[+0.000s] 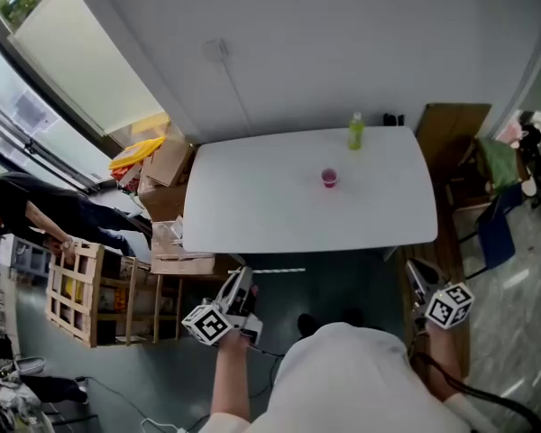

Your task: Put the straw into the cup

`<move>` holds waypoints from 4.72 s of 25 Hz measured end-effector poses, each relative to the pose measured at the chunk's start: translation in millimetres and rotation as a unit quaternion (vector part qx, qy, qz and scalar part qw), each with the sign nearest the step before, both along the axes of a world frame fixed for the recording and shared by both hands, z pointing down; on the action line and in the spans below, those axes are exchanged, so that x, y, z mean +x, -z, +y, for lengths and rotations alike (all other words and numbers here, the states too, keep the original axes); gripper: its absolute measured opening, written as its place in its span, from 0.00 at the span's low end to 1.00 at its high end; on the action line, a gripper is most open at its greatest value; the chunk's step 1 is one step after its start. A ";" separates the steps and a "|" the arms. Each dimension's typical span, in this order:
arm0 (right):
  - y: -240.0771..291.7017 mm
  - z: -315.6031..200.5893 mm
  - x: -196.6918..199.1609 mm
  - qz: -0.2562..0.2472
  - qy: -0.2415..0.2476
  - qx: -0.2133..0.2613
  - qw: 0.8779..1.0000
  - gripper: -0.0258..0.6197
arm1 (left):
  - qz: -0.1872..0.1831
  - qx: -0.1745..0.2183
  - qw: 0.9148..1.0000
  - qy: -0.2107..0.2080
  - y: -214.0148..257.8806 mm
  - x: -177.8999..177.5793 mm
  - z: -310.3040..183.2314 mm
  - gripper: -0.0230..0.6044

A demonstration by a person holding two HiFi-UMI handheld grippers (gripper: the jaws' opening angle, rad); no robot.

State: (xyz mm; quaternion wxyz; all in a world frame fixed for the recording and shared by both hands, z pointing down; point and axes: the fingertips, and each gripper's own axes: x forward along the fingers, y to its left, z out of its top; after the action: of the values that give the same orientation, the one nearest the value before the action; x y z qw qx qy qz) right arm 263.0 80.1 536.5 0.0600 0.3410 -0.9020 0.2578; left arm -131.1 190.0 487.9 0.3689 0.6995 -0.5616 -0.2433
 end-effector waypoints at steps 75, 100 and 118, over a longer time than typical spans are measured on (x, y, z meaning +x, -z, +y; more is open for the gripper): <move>-34.1 -104.8 -106.6 -0.007 0.035 -0.053 0.998 0.10 | 0.006 -0.037 0.999 -0.006 -32.8 -66.3 -98.7 0.07; -47.2 -183.4 -126.3 0.015 0.052 -0.074 0.996 0.10 | -0.005 -0.058 0.996 -0.062 -39.5 -53.7 -212.3 0.07; -35.4 -207.3 -179.0 0.027 -0.053 -0.066 0.996 0.10 | -0.035 -0.028 0.985 -0.169 -45.6 -102.7 -312.4 0.07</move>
State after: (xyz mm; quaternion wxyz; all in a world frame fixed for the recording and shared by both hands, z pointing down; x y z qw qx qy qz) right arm 84.0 -127.2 571.9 0.0928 0.3907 -0.8617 0.3101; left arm -233.9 -122.4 533.5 0.4037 0.7818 -0.4550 -0.1370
